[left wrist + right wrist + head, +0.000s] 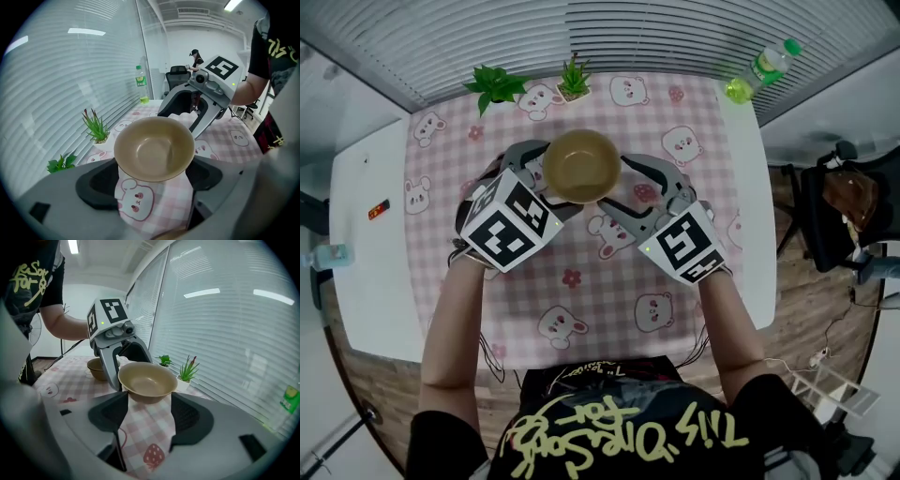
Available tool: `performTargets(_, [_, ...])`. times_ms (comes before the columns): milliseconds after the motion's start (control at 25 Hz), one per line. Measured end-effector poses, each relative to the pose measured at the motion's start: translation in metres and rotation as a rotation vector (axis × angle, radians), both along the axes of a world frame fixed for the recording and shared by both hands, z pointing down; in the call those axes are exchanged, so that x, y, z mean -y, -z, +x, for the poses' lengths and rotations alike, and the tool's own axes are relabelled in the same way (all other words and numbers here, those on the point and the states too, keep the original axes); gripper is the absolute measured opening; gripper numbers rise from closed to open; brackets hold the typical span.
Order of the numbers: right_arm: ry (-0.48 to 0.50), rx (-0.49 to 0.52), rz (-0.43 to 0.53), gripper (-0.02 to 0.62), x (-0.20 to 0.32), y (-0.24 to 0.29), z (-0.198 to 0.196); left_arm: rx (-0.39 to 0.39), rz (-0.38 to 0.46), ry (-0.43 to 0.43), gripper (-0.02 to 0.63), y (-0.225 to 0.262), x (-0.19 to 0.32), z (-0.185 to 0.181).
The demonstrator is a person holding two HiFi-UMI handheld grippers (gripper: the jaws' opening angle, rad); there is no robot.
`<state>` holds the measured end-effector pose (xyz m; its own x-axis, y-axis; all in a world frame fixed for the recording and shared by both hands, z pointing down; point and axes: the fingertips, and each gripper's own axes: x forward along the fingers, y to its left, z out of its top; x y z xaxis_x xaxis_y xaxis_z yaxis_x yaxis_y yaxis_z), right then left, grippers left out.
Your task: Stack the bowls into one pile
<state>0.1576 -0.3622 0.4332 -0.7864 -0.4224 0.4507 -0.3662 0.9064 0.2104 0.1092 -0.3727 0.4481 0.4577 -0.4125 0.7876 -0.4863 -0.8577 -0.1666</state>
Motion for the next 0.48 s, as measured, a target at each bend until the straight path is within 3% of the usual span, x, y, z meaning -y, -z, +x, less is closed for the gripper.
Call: performTargets(480, [-0.026, -0.007, 0.067, 0.290, -0.034, 0.042, -0.007, -0.019, 0.071, -0.014, 0.446, 0.042, -0.032, -0.006])
